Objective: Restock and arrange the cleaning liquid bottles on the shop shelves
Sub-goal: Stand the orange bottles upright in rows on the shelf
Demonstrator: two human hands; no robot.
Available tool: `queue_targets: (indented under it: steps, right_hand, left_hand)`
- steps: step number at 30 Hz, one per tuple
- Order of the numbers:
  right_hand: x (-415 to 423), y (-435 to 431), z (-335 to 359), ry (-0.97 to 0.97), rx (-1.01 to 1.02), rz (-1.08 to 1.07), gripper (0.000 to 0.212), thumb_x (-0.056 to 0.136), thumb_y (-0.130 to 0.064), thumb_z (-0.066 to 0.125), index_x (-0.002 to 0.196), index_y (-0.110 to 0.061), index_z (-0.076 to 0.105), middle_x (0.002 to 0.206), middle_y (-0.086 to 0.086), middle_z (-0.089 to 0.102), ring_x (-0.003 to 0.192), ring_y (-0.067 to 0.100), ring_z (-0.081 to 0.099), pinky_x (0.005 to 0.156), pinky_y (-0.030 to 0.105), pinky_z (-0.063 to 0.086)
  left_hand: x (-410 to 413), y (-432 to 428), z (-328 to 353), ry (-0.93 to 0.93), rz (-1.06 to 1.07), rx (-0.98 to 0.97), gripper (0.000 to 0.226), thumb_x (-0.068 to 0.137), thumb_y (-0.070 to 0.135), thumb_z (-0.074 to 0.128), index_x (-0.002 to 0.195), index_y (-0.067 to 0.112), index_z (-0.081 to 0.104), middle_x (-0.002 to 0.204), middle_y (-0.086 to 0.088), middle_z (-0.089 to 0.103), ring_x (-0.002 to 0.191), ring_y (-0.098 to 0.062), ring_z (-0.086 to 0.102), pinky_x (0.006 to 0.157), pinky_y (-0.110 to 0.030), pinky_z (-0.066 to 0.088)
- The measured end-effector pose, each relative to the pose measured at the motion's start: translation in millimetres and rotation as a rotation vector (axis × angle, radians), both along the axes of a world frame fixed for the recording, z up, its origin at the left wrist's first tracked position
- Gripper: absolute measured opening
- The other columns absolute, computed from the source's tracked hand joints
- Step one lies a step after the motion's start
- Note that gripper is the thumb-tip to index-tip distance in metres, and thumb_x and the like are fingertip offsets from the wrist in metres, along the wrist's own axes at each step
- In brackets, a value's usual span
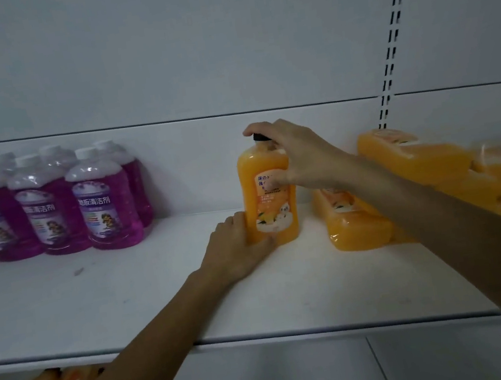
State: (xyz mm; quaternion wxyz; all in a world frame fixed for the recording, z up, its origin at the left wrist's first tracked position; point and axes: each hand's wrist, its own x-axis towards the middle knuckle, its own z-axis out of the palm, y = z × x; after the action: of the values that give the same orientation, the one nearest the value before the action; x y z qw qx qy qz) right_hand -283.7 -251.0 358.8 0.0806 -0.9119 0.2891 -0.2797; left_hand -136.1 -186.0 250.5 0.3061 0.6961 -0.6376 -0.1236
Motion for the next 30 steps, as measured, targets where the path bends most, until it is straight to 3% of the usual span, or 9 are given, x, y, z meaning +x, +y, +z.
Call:
queue_targets:
  steps: [2, 6, 8, 11, 18, 24, 28, 30]
  right_hand:
    - [10, -11, -8, -0.064, 0.008, -0.043, 0.085, 0.076, -0.016, 0.077, 0.144, -0.03, 0.028, 0.134, 0.004, 0.044, 0.121, 0.022, 0.045, 0.09, 0.028, 0.044]
    - [25, -33, -16, -0.184, 0.051, -0.092, 0.083, 0.075, -0.015, 0.078, 0.142, -0.024, 0.029, 0.138, 0.005, 0.045, 0.118, 0.023, 0.049, 0.087, 0.027, 0.045]
    - [30, -43, -19, -0.188, 0.01, -0.111, 0.079, 0.075, -0.015, 0.078, 0.139, -0.023, 0.032, 0.137, 0.004, 0.045, 0.121, 0.023, 0.045, 0.087, 0.026, 0.042]
    - [38, -53, -27, -0.154, -0.109, -0.203, 0.076, 0.078, -0.021, 0.076, 0.14, -0.023, 0.032, 0.138, 0.004, 0.041, 0.129, 0.022, 0.033, 0.095, 0.035, 0.042]
    - [39, -58, -26, -0.148, -0.134, -0.264, 0.082, 0.08, -0.024, 0.075, 0.147, -0.021, 0.028, 0.137, 0.008, 0.041, 0.128, 0.024, 0.036, 0.1, 0.032, 0.037]
    - [20, -41, -2, -0.076, -0.059, -0.196, 0.1, 0.079, -0.027, 0.075, 0.152, -0.022, 0.007, 0.149, 0.009, 0.032, 0.136, 0.024, 0.031, 0.105, 0.032, 0.032]
    - [-31, -40, 43, -0.093, -0.079, -0.241, 0.087, 0.078, -0.035, 0.075, 0.148, -0.02, 0.025, 0.142, 0.011, 0.041, 0.129, 0.025, 0.04, 0.103, 0.034, 0.036]
    - [-65, -47, 59, -0.11, -0.031, -0.315, 0.075, 0.078, -0.036, 0.075, 0.141, -0.019, 0.039, 0.134, 0.01, 0.05, 0.118, 0.021, 0.05, 0.093, 0.03, 0.042]
  left_hand:
    - [3, -4, -6, -0.132, 0.039, 0.023, 0.06, 0.08, 0.051, 0.06, 0.127, 0.018, 0.042, 0.126, -0.004, 0.055, 0.11, -0.021, 0.053, 0.096, -0.038, 0.046]
    - [2, -3, -8, -0.184, 0.045, 0.027, 0.066, 0.085, 0.048, 0.056, 0.136, 0.014, 0.031, 0.134, -0.007, 0.046, 0.12, -0.024, 0.044, 0.102, -0.035, 0.039]
    - [0, -1, -5, -0.243, 0.04, 0.028, 0.065, 0.088, 0.046, 0.053, 0.138, 0.012, 0.029, 0.136, -0.009, 0.044, 0.122, -0.024, 0.041, 0.102, -0.035, 0.036]
    - [-2, 2, -4, -0.336, 0.032, 0.065, 0.057, 0.092, 0.047, 0.046, 0.135, 0.011, 0.036, 0.136, -0.009, 0.044, 0.124, -0.024, 0.039, 0.102, -0.034, 0.034]
    - [-7, 6, 1, -0.377, 0.024, 0.073, 0.051, 0.094, 0.044, 0.043, 0.133, 0.012, 0.041, 0.134, -0.008, 0.046, 0.121, -0.023, 0.041, 0.101, -0.033, 0.037]
    - [-12, 10, 10, -0.381, -0.04, -0.034, 0.047, 0.093, 0.042, 0.047, 0.134, 0.019, 0.045, 0.142, 0.0, 0.043, 0.127, -0.02, 0.04, 0.103, -0.032, 0.034]
    - [-36, -3, 32, -0.285, -0.069, -0.149, 0.047, 0.094, 0.042, 0.047, 0.133, 0.017, 0.049, 0.14, -0.003, 0.047, 0.127, -0.022, 0.042, 0.103, -0.035, 0.036]
    - [-58, -15, 47, -0.187, -0.097, -0.213, 0.047, 0.093, 0.042, 0.046, 0.131, 0.015, 0.05, 0.136, -0.004, 0.051, 0.125, -0.021, 0.045, 0.102, -0.035, 0.037]
